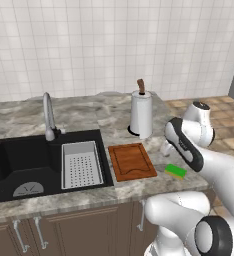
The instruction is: Pick up the sponge from the counter and clean the cutting board by briefly scrubbing or pressing down on the cutting board. Once finished, release the sponge.
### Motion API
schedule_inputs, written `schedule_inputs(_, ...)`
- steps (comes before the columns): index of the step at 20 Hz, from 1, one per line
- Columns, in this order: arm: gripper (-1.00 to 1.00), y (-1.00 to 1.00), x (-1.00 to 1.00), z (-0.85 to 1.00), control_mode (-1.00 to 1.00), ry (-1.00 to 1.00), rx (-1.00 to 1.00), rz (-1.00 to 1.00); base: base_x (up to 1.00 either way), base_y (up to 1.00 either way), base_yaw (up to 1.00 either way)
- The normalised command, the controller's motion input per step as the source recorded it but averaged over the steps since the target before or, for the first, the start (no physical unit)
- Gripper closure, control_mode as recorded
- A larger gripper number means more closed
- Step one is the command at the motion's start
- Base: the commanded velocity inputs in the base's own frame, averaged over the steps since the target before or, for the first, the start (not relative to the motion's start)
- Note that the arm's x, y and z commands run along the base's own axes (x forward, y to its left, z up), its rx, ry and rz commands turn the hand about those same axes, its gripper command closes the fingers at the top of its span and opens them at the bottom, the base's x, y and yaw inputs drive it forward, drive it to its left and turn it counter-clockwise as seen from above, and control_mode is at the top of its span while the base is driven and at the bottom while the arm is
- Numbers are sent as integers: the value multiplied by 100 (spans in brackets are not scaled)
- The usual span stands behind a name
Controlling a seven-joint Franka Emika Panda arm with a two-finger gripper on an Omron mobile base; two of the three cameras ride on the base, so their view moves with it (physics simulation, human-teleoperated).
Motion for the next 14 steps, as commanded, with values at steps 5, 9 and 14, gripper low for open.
schedule_inputs(5, -100, 0, 17, -43, -100, 1, -6, 0, 0, 0, 0)
schedule_inputs(9, -100, -3, 21, -32, -100, 0, -8, 0, 0, 0, 0)
schedule_inputs(14, -100, -16, 4, -35, -100, 1, -6, 0, 0, 0, 0)
